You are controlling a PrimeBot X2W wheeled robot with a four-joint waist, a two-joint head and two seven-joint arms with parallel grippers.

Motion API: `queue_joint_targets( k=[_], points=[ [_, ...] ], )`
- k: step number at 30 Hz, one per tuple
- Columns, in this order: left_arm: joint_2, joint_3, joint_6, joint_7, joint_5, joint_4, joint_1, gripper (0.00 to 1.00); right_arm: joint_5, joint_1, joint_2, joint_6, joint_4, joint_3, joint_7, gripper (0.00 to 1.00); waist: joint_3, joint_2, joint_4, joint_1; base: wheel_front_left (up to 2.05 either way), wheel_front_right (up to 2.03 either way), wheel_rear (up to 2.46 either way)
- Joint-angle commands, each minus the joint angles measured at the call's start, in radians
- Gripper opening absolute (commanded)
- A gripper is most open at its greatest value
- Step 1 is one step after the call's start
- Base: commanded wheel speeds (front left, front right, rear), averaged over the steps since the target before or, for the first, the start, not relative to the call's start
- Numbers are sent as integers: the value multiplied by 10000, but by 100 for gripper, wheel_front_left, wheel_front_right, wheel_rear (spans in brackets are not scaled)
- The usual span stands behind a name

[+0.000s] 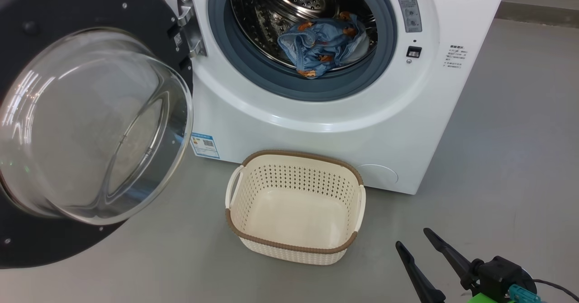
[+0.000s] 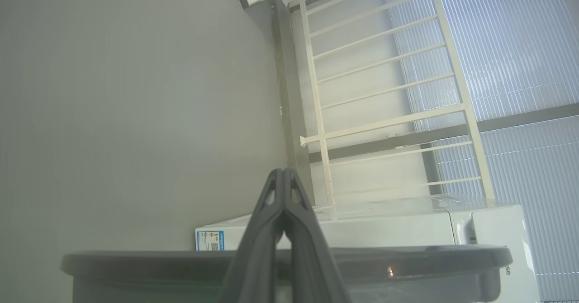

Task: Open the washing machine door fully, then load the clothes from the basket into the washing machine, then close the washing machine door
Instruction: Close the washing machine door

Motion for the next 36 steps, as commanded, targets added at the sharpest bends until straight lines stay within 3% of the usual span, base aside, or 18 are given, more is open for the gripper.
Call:
queue_joint_targets(
  k=[1,18,36],
  points=[
    [617,99,-106,86,-90,-188,-261,0,89,-331,-192,16,-204,215,-49,100,10,-1,-3,0,0,0,0],
    [762,-105,-567,233,-177,568,-753,0,175,-741,-558,16,-143,513,-49,100,284,-1,-258,0,0,0,0],
    [311,-662,-867,2763,-701,484,-685,0,195,-758,-437,16,-100,523,-49,100,340,-1,30,0,0,0,0]
  ],
)
